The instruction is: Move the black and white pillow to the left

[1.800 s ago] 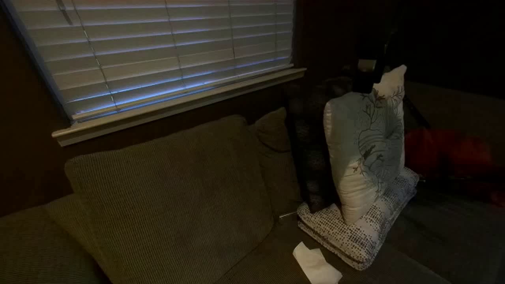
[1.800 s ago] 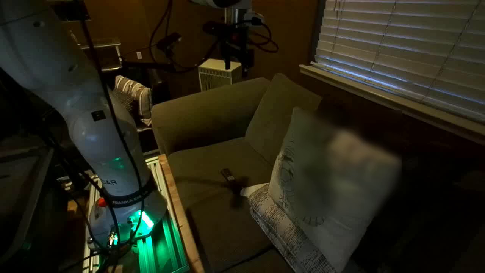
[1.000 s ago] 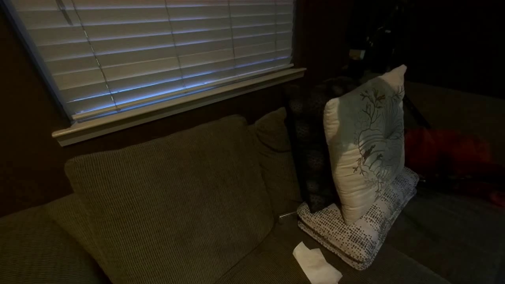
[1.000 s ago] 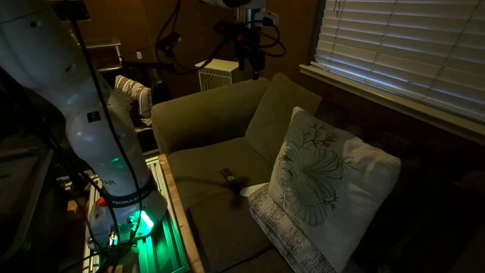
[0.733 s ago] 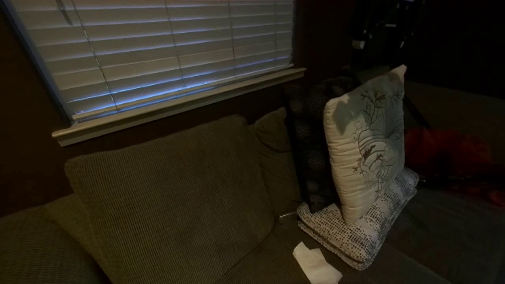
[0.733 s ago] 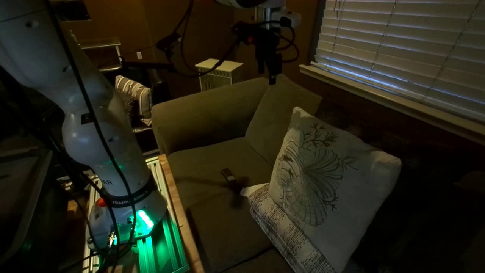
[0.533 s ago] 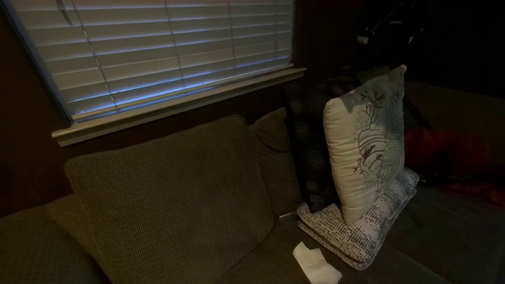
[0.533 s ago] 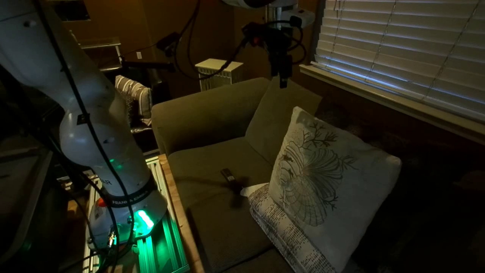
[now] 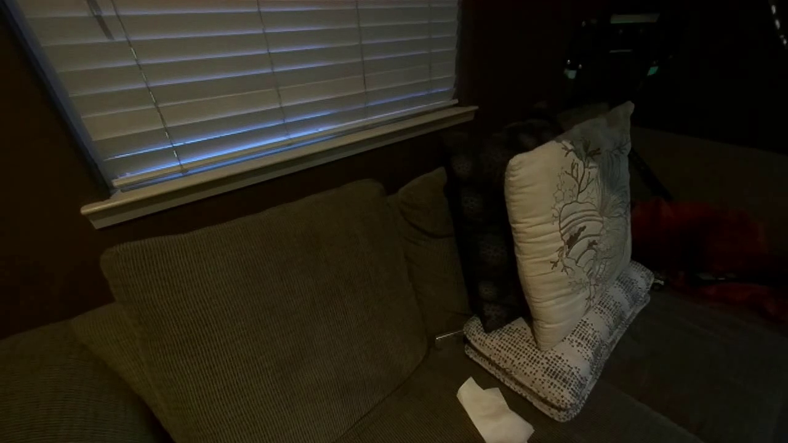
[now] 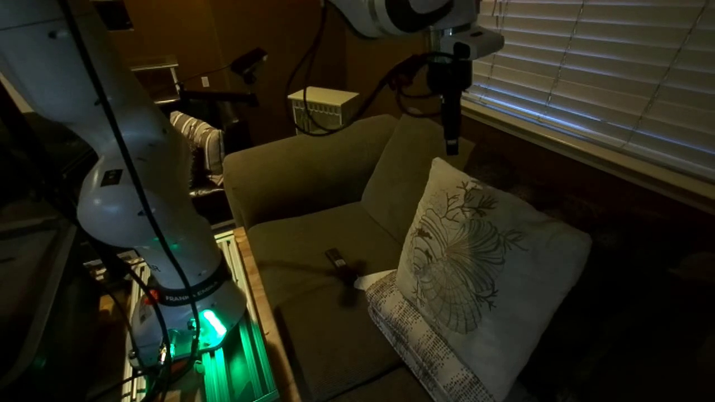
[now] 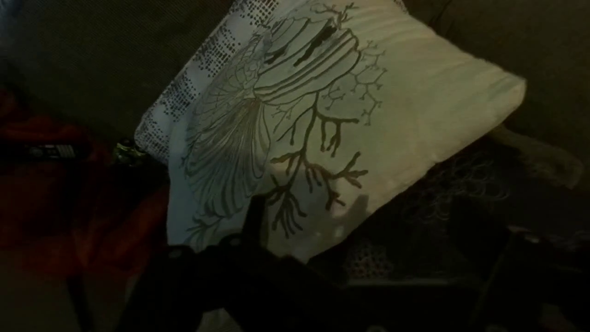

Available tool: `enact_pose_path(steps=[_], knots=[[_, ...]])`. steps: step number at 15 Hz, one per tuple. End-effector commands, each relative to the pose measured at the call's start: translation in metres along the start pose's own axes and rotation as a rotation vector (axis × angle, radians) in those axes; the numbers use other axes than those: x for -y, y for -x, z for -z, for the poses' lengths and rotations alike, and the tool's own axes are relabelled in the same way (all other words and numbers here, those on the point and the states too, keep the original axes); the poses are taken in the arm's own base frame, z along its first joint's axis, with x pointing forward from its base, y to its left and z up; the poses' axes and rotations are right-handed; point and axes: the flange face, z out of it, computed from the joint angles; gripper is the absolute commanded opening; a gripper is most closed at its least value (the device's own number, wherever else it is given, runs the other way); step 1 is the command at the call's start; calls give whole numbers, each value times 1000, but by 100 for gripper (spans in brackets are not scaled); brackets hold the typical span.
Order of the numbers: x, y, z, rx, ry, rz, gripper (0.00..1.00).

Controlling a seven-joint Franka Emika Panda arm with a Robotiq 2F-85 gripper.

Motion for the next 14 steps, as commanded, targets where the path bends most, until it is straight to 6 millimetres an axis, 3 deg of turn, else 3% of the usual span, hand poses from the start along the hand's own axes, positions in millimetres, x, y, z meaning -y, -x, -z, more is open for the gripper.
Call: enact_pose_path(steps=[1, 6, 14], knots=[[0, -26, -16, -42, 52, -187, 100], [4, -47, -39, -78, 47, -316, 100], [8, -55, -70, -123, -88, -325, 100]])
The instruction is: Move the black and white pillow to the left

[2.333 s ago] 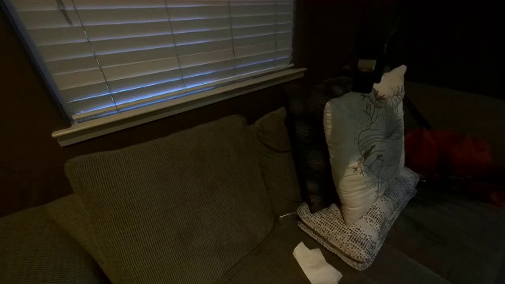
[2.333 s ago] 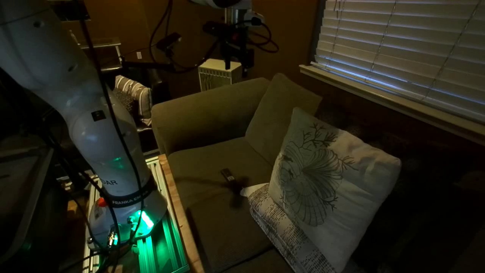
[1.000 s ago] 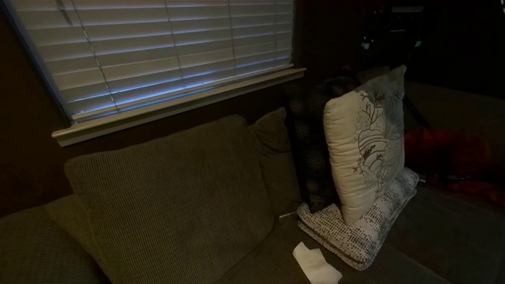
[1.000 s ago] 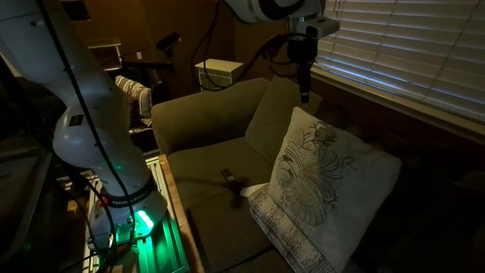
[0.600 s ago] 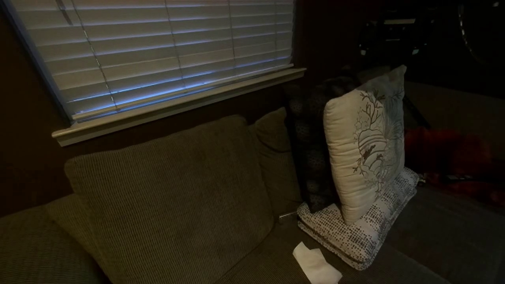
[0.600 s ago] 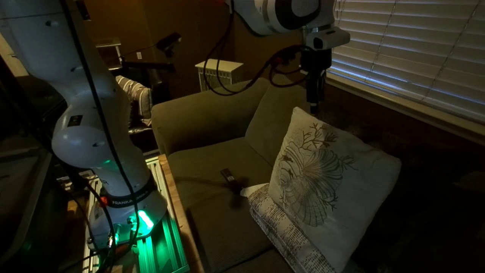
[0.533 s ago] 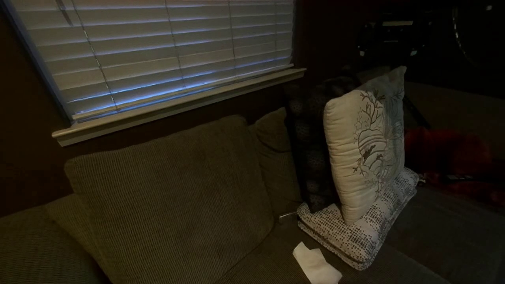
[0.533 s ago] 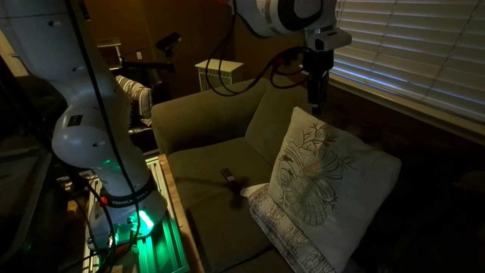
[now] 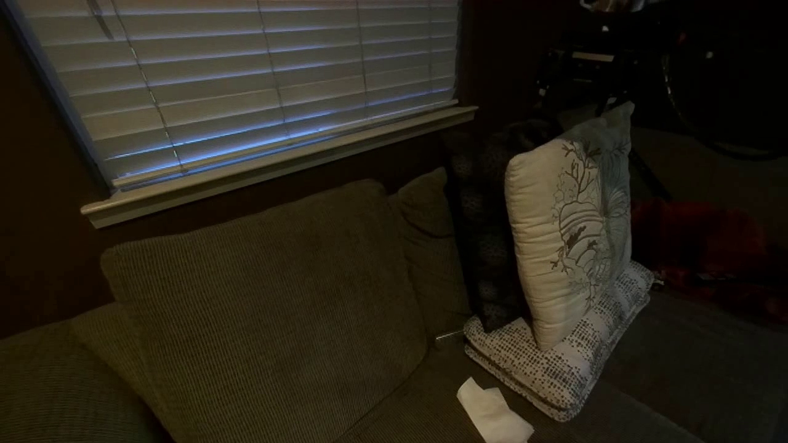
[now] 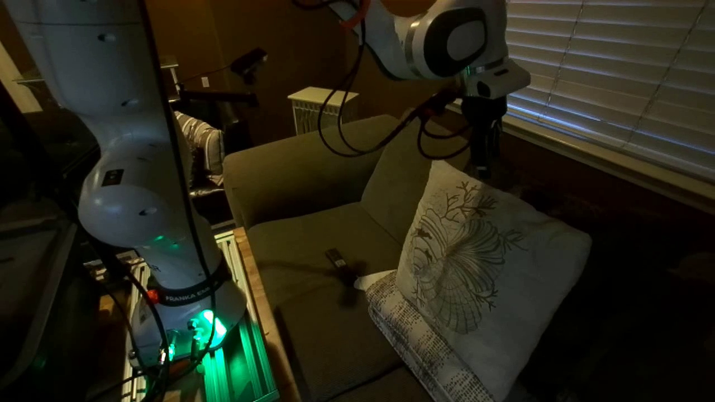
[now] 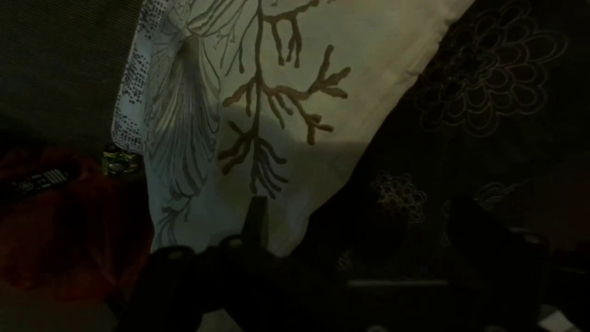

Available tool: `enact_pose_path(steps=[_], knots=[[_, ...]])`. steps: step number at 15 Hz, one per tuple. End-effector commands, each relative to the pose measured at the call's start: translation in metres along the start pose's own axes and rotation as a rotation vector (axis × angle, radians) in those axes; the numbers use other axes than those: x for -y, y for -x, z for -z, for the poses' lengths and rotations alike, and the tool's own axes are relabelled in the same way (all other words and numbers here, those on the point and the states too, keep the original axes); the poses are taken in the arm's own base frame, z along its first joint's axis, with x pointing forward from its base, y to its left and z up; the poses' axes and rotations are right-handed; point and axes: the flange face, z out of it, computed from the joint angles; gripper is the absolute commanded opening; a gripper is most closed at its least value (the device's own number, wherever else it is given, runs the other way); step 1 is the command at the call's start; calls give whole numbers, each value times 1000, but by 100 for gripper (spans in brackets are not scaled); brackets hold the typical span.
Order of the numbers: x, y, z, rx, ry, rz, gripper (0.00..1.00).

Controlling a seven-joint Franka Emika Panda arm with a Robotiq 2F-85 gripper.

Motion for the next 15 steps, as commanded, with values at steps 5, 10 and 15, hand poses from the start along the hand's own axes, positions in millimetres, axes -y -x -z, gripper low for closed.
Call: enact_pose_path(steps=[5, 10, 15], knots=[[0, 6, -19, 14, -43, -55, 100], [-7, 12, -23, 25, -16, -124, 100], [-18, 12, -36, 40, 22, -168, 100]])
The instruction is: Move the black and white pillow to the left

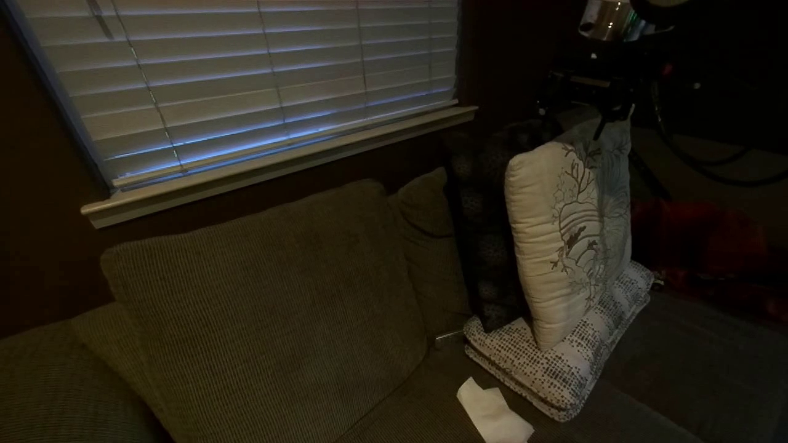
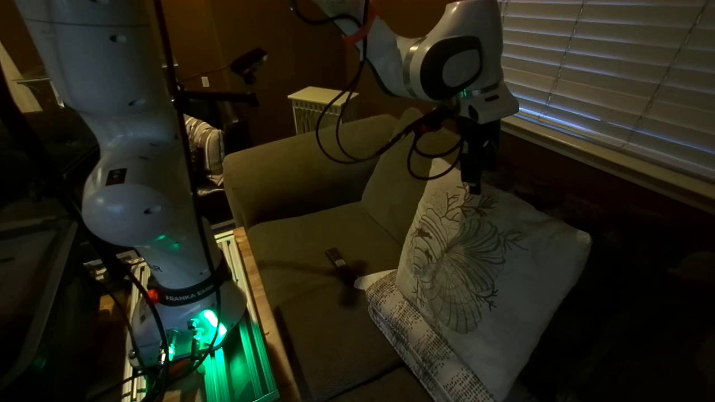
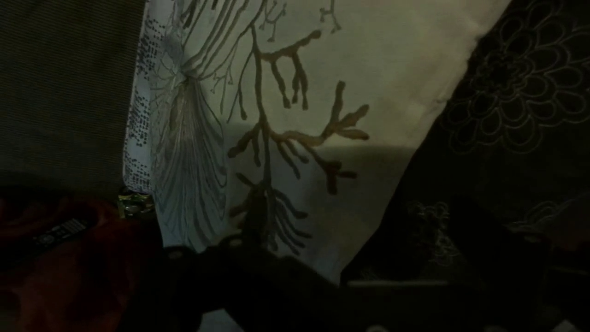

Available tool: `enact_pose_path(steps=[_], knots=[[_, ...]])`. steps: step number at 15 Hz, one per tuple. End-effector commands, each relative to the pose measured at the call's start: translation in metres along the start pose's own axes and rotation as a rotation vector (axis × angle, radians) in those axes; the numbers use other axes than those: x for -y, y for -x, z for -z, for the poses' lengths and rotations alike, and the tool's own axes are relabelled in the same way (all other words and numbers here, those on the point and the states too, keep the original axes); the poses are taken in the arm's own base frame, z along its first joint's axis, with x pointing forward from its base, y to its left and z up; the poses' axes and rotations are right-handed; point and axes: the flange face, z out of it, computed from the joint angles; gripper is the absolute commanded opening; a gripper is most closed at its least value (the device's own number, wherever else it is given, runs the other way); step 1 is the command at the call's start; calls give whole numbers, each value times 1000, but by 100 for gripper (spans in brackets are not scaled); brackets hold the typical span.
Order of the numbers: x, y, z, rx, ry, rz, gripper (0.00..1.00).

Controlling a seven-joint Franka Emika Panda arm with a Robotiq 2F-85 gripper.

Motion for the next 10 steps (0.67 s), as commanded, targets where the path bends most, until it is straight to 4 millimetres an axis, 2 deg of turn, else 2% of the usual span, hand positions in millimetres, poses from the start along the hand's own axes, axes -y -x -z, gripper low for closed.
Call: enact_pose_path(steps=[1, 7, 10], knots=[[-9, -1, -5, 1, 14, -49, 100], [-9, -15, -6, -34, -34, -45, 100], [-4, -20, -15, -37, -85, -60, 100]])
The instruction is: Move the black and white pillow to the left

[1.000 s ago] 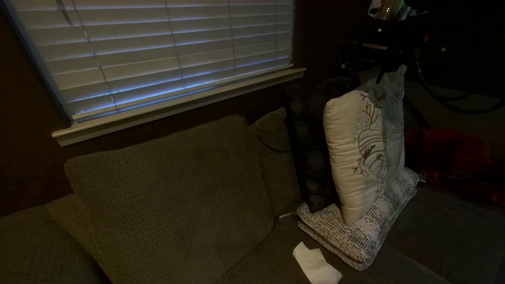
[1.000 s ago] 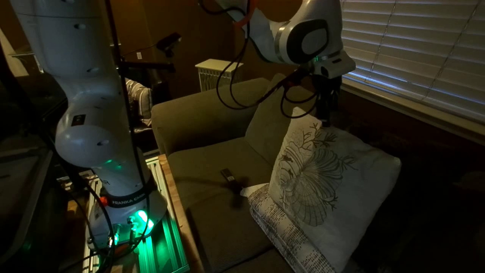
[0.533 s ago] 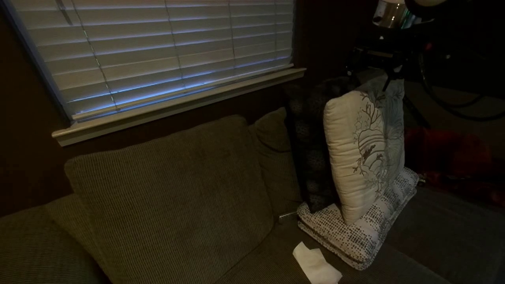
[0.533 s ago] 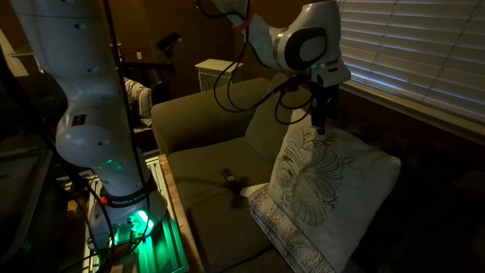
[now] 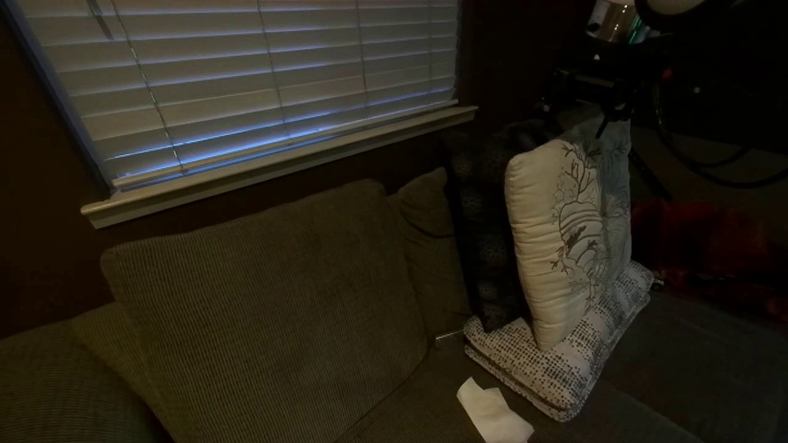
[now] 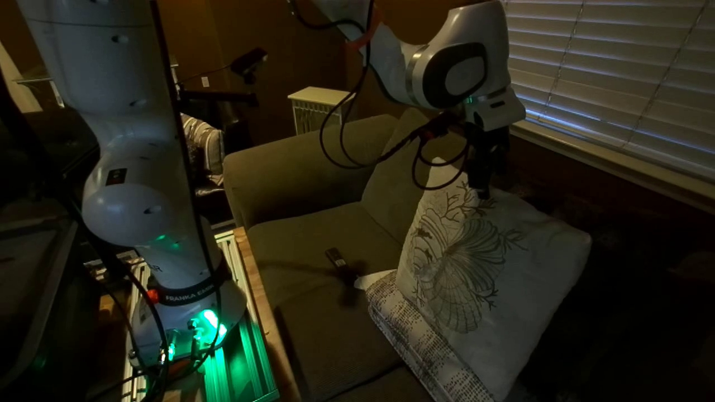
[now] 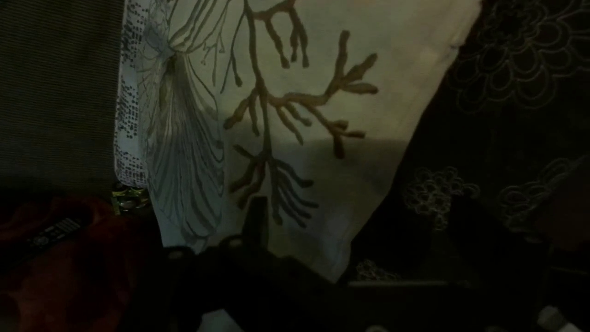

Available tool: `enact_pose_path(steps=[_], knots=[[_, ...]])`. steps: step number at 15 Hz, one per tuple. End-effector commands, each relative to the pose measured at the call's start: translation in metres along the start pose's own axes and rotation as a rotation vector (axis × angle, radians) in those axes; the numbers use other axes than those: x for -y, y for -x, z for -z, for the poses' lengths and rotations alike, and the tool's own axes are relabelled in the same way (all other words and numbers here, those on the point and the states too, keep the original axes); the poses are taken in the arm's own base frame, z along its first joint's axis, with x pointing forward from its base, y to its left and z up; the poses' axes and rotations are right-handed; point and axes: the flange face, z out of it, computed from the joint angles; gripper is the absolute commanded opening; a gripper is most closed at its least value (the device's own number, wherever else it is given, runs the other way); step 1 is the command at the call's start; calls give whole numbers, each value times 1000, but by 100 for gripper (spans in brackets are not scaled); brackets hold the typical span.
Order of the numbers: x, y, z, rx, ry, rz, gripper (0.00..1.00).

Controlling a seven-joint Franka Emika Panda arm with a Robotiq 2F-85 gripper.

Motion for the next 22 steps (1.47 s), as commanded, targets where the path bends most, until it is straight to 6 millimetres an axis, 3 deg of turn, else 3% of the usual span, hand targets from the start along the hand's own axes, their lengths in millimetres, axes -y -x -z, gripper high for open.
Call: enact_pose_path(steps=[1, 10, 22], knots=[[6, -3, -13, -13, -61, -11, 100], [18, -16, -33, -44, -123, 11, 100], [59, -28, -67, 4, -139, 82, 100]])
